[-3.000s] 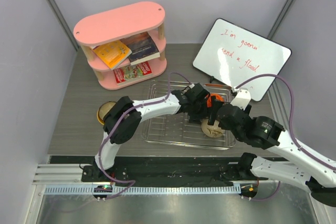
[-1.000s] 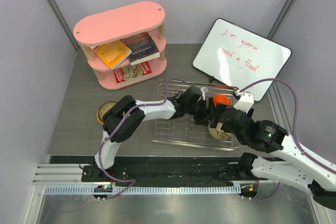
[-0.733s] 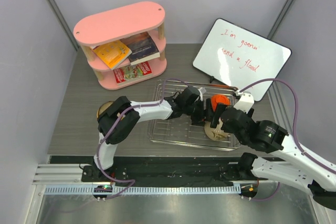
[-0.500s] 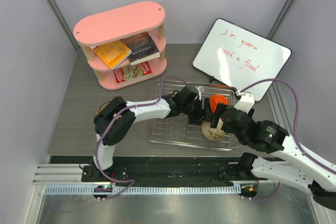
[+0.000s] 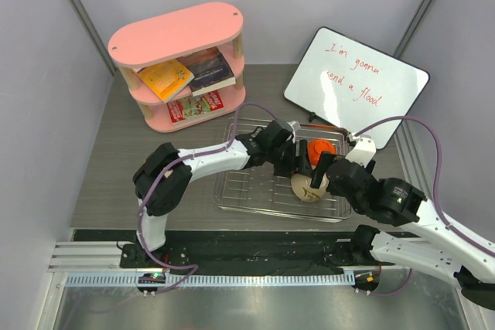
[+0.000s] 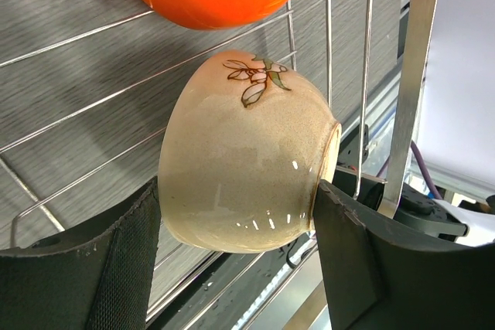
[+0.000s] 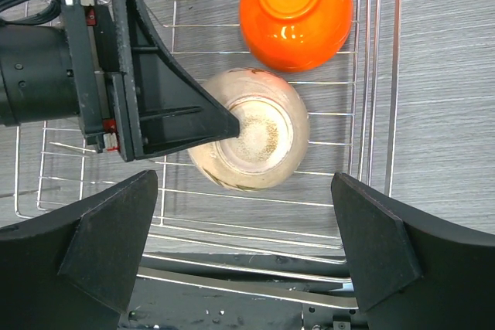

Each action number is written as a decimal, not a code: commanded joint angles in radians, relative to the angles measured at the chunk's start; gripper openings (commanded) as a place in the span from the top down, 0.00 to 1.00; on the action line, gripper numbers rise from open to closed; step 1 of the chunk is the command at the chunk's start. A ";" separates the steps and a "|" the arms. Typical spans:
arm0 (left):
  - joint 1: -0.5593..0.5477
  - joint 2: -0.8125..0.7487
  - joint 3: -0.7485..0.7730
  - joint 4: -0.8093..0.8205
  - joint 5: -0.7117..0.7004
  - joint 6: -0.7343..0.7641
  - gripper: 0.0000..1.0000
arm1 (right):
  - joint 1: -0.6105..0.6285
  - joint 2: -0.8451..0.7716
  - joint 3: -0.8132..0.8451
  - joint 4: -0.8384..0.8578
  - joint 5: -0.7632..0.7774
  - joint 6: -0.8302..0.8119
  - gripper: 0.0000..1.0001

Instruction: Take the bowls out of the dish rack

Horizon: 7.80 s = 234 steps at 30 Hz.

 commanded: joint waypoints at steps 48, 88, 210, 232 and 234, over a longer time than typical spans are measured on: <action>0.022 -0.421 -0.053 -0.206 -0.345 0.130 1.00 | -0.002 -0.049 -0.030 0.019 0.058 0.027 0.00; 0.040 -0.700 -0.175 -0.445 -0.621 0.182 1.00 | -0.001 -0.003 -0.060 0.067 0.009 0.013 0.00; 0.290 -0.280 -0.068 -1.367 -1.397 0.027 0.54 | -0.002 -0.016 -0.094 0.139 -0.041 -0.056 0.00; 0.252 -0.248 -0.102 -1.452 -1.363 -0.152 0.55 | -0.002 -0.016 -0.092 0.137 -0.046 -0.056 0.00; 0.251 -0.245 -0.114 -1.452 -1.356 -0.163 0.56 | -0.002 -0.018 -0.091 0.139 -0.049 -0.062 0.00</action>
